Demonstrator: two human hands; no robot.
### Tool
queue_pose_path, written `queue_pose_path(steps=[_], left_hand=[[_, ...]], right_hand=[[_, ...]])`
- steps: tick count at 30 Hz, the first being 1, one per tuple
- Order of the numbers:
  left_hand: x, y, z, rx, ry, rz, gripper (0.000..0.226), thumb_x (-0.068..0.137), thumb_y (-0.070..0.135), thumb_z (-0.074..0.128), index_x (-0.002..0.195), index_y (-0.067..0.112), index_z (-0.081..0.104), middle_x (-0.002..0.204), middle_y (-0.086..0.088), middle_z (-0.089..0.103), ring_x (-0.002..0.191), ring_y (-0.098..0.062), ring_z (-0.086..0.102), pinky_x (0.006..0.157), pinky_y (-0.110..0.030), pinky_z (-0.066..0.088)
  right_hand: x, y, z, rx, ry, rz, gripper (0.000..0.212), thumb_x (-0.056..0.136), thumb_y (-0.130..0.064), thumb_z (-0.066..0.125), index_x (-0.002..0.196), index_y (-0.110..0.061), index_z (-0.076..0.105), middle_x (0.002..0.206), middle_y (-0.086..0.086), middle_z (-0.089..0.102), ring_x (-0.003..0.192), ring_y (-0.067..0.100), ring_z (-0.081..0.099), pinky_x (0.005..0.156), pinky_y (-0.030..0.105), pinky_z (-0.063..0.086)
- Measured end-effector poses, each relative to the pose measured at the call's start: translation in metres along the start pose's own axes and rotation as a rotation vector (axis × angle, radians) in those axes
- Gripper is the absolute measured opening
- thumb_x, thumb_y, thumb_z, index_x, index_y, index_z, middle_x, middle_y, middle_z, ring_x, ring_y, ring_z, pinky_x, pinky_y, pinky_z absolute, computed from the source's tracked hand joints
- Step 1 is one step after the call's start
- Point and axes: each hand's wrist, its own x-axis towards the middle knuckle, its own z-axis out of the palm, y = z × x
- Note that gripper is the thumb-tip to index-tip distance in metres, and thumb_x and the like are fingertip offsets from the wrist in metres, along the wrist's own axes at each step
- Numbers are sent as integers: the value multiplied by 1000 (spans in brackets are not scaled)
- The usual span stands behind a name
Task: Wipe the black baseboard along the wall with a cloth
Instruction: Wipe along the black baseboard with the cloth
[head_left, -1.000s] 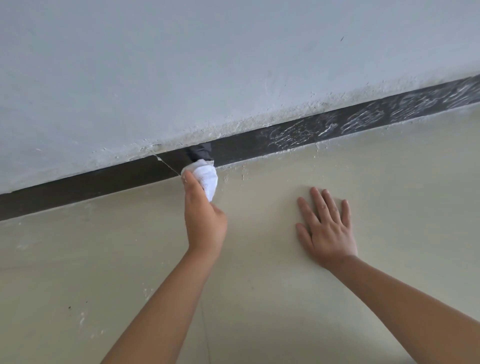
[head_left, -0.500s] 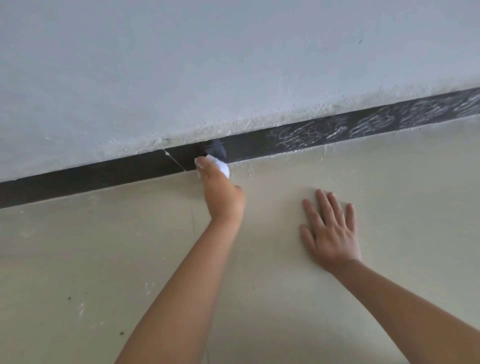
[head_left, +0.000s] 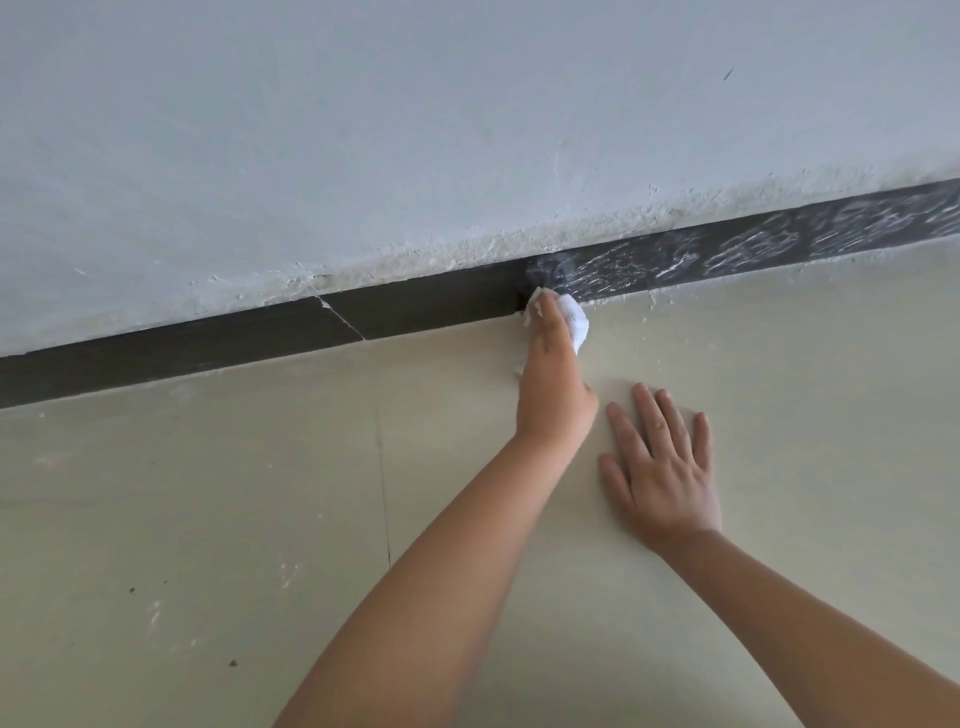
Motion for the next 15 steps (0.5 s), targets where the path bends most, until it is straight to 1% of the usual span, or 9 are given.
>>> queue_pose_path(steps=[2,4,6,8,10,12,13,14,15], left_hand=[[-12,-7,-9,24,12,37,77,79,-12,39,142,6,0,152,-11,14,137,-26,24,95,-19,25],[-24,-16,-24,31,101,60,75,78,-14,39,141,5,3,150,-15,20,132,-30,32,89,-15,25],[-35,-25,-40,28,207,93,74,77,-18,38,140,3,5,146,-18,28,126,-33,38,84,-12,25],[-40,-30,-53,-14,293,154,77,75,-22,38,138,5,4,140,-20,35,120,-32,42,88,-16,28],[-41,-31,-57,-63,326,161,81,73,-24,36,138,10,2,138,-21,37,120,-27,42,94,-25,30],[-43,-31,-53,-109,351,118,78,74,-24,35,140,3,4,139,-20,34,122,-21,39,98,-27,27],[-44,-31,-48,-131,361,74,75,76,-23,35,140,1,4,141,-19,32,125,-23,37,100,-25,25],[-45,-31,-44,-153,367,27,73,78,-21,34,141,0,3,143,-18,30,129,-26,34,101,-23,23],[-45,-29,-39,-177,375,-4,71,80,-20,34,140,0,3,144,-17,28,131,-28,32,102,-21,21]], right_hand=[[-1,-1,-2,16,9,6,64,82,-41,22,128,-8,52,141,18,39,132,38,33,109,49,8],[-1,-3,-6,-8,62,-21,55,82,-33,31,117,-1,60,129,26,50,119,46,46,99,56,19],[-2,-4,-7,-41,107,-45,51,81,-28,36,110,3,63,122,29,55,109,51,51,90,61,21],[-3,-4,-8,-59,94,-66,51,85,-31,35,110,4,63,121,30,55,108,52,51,89,62,21],[-3,-5,-9,-53,21,-69,59,93,-40,26,118,2,58,129,29,48,118,50,44,97,58,17],[-2,-4,-9,-35,-23,-21,57,95,-42,25,134,-5,43,147,21,27,137,38,21,110,39,0],[-2,-2,-7,-32,-27,-12,52,96,-39,29,140,-11,34,152,14,16,142,30,9,110,29,-10],[0,1,-6,-33,-35,-22,50,97,-35,32,143,-15,28,154,9,9,143,23,2,108,24,-15],[1,3,-8,-35,-49,-35,50,98,-34,33,144,-18,24,155,5,5,143,19,-1,108,23,-16]])
